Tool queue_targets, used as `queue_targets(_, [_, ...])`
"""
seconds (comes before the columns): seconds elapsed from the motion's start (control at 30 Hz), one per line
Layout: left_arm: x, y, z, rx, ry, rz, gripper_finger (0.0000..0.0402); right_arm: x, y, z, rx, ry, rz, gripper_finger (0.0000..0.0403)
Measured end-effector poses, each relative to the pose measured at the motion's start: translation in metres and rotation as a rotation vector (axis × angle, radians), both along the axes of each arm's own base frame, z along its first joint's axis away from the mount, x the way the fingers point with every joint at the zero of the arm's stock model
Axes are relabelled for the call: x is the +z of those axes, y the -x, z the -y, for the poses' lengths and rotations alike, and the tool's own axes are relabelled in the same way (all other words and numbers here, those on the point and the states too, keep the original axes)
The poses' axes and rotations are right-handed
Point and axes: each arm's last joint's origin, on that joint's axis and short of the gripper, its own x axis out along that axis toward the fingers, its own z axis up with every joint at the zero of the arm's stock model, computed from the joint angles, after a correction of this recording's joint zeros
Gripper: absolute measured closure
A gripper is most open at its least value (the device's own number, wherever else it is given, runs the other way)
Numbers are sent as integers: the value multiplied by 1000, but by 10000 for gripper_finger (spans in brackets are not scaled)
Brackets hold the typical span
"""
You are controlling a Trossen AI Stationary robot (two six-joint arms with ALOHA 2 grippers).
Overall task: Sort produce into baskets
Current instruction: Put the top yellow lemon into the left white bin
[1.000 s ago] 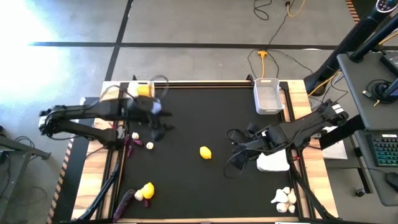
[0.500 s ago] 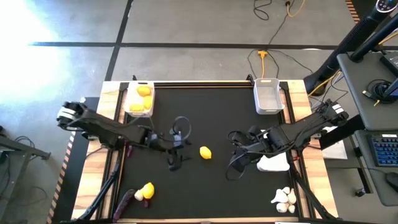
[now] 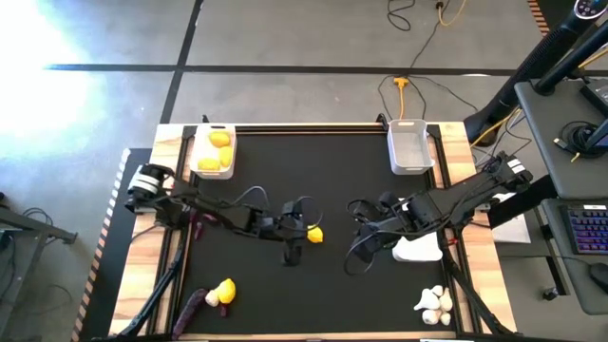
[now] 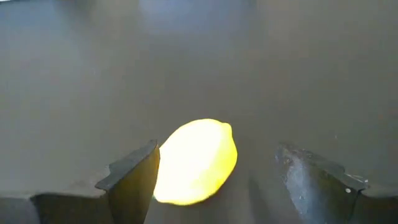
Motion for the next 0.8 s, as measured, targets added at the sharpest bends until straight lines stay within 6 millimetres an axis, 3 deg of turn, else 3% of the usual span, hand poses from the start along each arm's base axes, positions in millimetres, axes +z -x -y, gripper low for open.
queue_targets(0.37, [-2, -4, -6, -23, -70, -12, 100, 1, -3, -1, 15, -1, 34, 188])
queue_targets(0.6, [-3, -8, -27, -115, -57, -14, 100, 3, -6, -2, 1, -20, 71, 188])
queue_targets(0.8, [-17, -16, -42, -184, -49, -33, 100, 4, -8, -2, -2, -29, 93, 188])
